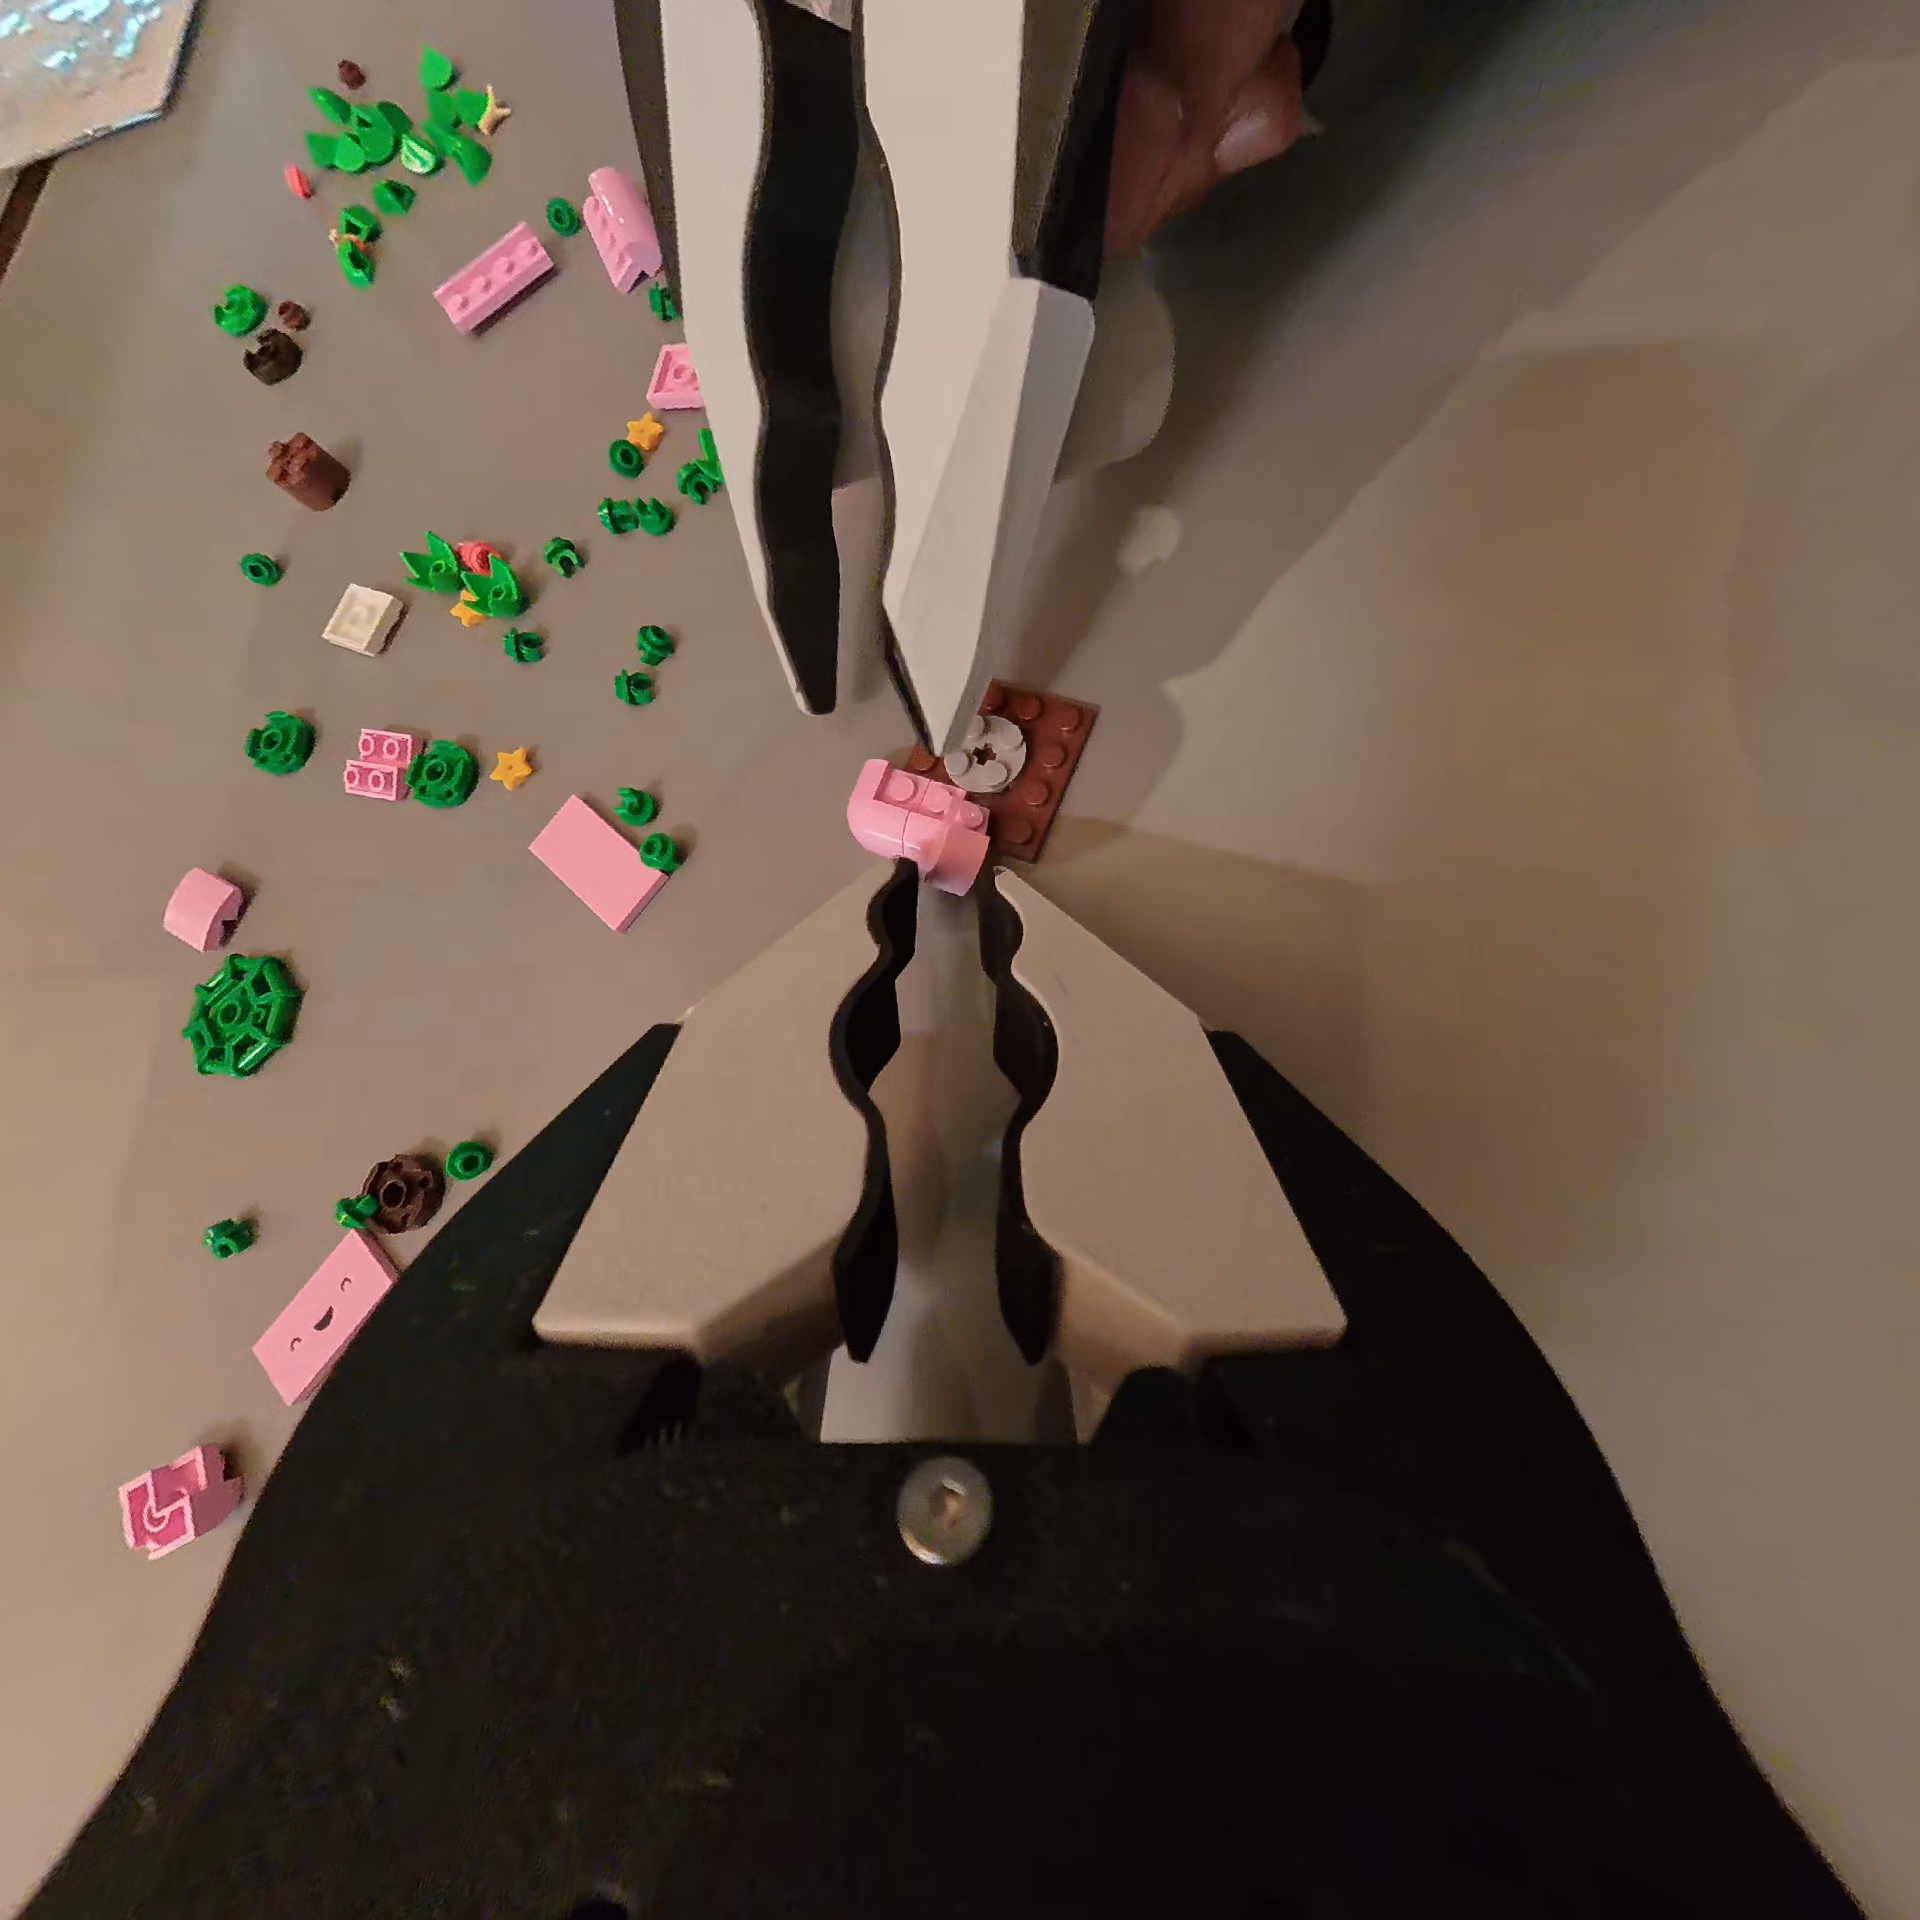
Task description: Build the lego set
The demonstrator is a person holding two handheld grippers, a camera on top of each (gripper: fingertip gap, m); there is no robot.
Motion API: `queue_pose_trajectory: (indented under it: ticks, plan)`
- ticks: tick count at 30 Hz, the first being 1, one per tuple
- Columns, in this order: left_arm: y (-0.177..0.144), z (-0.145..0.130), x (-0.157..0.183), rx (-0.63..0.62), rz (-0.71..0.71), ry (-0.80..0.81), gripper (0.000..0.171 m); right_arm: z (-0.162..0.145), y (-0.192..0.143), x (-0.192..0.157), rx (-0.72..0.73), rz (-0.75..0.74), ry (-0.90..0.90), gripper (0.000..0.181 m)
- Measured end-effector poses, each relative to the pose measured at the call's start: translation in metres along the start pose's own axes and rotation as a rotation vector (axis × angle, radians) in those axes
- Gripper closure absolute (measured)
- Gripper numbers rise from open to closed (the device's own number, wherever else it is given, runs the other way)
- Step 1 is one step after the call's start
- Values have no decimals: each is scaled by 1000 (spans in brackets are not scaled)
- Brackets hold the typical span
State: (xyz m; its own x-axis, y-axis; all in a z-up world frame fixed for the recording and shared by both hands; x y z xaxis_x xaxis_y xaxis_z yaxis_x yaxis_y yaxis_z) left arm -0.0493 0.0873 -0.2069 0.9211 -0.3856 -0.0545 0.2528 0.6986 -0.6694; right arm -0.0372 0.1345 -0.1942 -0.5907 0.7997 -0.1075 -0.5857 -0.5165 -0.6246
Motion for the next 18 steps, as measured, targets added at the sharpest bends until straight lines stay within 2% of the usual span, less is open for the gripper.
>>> queue_pose_trajectory:
  ticks: [4,9,14,18]
  plan:
    - [0,0,-1,1,3,-2,162,-2,3,-5,-14,39,-1,149]
    - [-1,1,-3,7,9,-20,159,-2,6,-19,-22,110,-46,123]
    - [0,1,-3,4,9,-19,159,-5,10,-21,-76,44,-177,124]
    - [0,1,-3,2,7,-16,160,-6,11,-18,-95,3,-217,131]
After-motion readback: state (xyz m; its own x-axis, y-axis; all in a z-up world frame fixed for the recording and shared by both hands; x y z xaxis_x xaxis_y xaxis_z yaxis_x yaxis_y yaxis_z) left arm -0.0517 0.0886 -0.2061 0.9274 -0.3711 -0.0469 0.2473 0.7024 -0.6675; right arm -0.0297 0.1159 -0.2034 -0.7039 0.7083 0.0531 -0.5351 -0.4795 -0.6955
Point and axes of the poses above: each gripper's, where its closed fingertips meet, y out along the fingers, z out of its top, x = y × z across the jaws, the point moved 2 cm from there along -y, back along the fingers, and after that the axes turned 14 degrees about -y, right-handed, at the moved point
